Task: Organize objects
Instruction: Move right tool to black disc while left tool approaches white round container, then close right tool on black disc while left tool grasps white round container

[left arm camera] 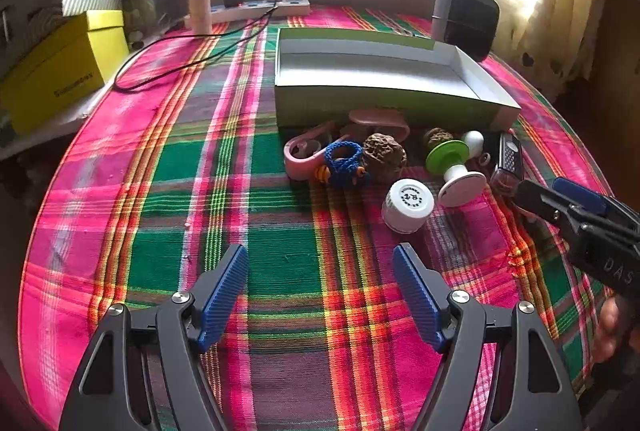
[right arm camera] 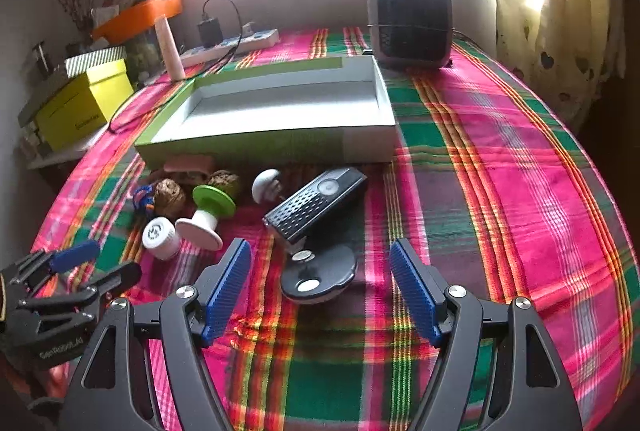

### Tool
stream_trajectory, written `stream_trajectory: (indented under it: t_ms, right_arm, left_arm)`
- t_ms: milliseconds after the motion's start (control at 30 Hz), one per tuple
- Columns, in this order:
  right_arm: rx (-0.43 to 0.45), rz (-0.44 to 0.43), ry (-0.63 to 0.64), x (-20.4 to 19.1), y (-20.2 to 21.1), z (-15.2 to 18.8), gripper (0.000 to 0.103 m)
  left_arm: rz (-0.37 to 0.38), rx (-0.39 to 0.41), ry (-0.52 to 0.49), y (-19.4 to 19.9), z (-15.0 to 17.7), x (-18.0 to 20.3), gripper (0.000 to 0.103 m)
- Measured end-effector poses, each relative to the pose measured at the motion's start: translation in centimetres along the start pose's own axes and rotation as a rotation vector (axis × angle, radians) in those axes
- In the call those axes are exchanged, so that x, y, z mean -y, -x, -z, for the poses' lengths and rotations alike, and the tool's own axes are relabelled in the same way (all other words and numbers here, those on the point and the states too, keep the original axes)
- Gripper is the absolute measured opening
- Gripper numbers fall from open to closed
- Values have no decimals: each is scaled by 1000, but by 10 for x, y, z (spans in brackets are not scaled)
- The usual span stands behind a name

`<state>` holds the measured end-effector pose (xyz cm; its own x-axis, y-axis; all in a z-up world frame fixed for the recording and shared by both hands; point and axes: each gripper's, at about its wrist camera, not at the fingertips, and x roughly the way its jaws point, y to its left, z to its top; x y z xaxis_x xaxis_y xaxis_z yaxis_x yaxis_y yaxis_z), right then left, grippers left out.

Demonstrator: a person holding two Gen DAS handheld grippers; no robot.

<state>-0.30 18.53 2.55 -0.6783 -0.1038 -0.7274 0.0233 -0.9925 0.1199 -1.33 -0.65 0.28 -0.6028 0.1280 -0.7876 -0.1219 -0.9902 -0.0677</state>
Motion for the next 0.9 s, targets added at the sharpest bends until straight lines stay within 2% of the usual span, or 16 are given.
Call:
stream_trajectory:
  t_ms: [167, 267, 333, 600, 733, 900]
  right_arm:
    - [-24, 4, -14, 4, -5, 2, 72]
    - [-40, 10, 15, 0, -9, 3, 65]
    - [-53, 13, 23, -1, -13, 4, 57]
    - [-45, 37, 59, -1, -10, 6, 45]
    - [-42, 29, 57, 2, -9, 7, 45]
    - [-40, 22, 63, 3, -8, 7, 44]
  left_arm:
    - [25, 1, -12, 1, -1, 5, 75]
    - [35, 1, -17, 0, -3, 7, 75]
    - [39, -2, -16, -1, -5, 9, 75]
    - [56, 22, -52, -1, -11, 22, 74]
    - [54, 30, -68, -3, -15, 28, 74]
    - [51, 9, -69, -11, -17, 34, 66]
